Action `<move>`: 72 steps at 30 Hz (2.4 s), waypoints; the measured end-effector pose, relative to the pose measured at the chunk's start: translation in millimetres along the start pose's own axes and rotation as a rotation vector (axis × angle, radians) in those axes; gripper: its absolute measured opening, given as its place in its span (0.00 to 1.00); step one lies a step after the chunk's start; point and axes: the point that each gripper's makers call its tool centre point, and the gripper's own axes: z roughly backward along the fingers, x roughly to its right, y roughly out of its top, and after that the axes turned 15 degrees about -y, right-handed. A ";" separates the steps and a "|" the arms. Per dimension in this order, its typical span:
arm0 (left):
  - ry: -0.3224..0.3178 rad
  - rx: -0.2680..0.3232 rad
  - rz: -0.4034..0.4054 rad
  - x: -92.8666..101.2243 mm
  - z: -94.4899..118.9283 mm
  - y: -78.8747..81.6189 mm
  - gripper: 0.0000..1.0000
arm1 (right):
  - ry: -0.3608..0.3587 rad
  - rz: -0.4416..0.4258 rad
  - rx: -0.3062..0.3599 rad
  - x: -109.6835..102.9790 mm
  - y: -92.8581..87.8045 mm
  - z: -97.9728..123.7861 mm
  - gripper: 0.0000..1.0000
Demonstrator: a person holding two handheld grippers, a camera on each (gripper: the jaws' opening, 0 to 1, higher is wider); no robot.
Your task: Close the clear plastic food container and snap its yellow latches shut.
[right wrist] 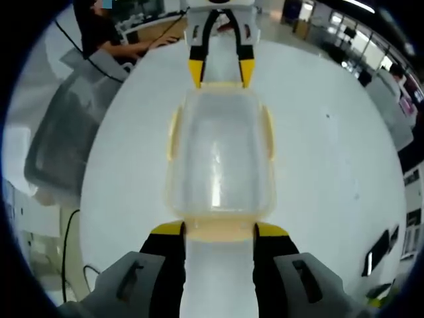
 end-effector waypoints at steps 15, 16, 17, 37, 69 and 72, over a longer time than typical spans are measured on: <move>-0.009 0.007 0.005 3.0 -0.5 2.4 0.33 | 0.013 0.006 -0.002 -1.2 -3.0 -1.4 0.36; -0.009 0.006 0.004 3.5 -0.7 2.3 0.33 | 0.015 0.005 -0.001 -1.6 -2.9 -1.3 0.36; -0.008 0.006 0.004 3.6 -1.0 2.2 0.33 | 0.013 0.007 -0.001 -1.5 -2.9 -1.4 0.36; -0.004 0.013 0.002 5.4 -3.8 3.3 0.33 | 0.016 0.001 -0.007 -5.1 -3.8 -0.5 0.36; 0.011 0.004 -0.019 2.6 -6.8 0.5 0.33 | 0.005 0.019 -0.007 -2.3 -7.6 -6.0 0.36; 0.014 0.006 -0.026 3.2 -6.1 0.5 0.33 | 0.002 0.014 -0.006 -2.0 -7.3 -6.3 0.37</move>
